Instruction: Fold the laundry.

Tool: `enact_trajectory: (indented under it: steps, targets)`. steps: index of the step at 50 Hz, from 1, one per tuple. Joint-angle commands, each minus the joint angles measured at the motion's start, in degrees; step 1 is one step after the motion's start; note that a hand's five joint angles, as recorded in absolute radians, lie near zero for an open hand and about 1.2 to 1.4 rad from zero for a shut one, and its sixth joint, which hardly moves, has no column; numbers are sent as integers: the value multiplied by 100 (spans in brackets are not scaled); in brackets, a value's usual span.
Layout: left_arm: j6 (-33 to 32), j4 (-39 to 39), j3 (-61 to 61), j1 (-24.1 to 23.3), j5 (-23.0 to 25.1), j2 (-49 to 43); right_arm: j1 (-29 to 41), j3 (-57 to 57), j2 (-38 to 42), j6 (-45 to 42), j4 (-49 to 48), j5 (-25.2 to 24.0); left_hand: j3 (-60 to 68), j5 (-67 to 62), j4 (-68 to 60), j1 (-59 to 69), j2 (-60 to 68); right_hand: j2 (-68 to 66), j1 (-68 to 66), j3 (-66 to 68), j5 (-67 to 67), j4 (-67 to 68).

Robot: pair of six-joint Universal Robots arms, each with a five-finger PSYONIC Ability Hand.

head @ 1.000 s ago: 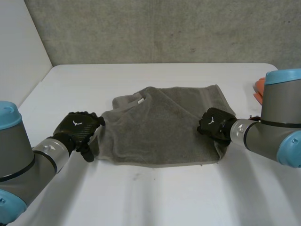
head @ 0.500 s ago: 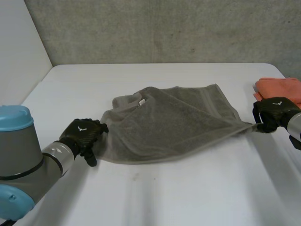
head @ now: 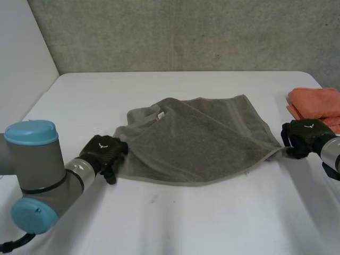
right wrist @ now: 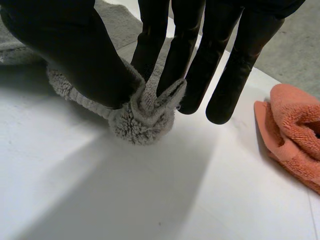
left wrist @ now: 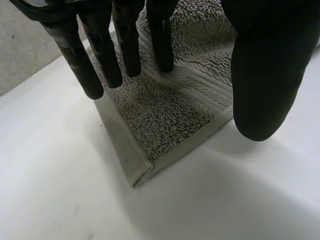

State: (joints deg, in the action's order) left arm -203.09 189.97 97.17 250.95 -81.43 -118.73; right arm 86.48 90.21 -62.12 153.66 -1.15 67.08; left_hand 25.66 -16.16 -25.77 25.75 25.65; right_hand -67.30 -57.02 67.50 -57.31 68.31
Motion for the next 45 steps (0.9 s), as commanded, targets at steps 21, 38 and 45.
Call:
enact_trajectory:
  steps: [21,38,45]
  targets:
    - [-337,5,-752,32,-4,-660,-8,163,-11,-82,-78,-46,3062,-3012,-3051,3054,3063,-1270,-2298,1250,-1269,1169]
    - [-346,-39,-1271,24,-4,-1074,-8,233,-37,-90,-78,-117,5430,-5380,-5419,5421,5431,-1270,-2298,1250,-1269,1169]
    - [-346,-161,-1324,-2,-65,-977,-17,242,-125,-90,-70,-134,5434,-5384,-5423,5425,5435,-1270,-2298,1250,-1269,1169]
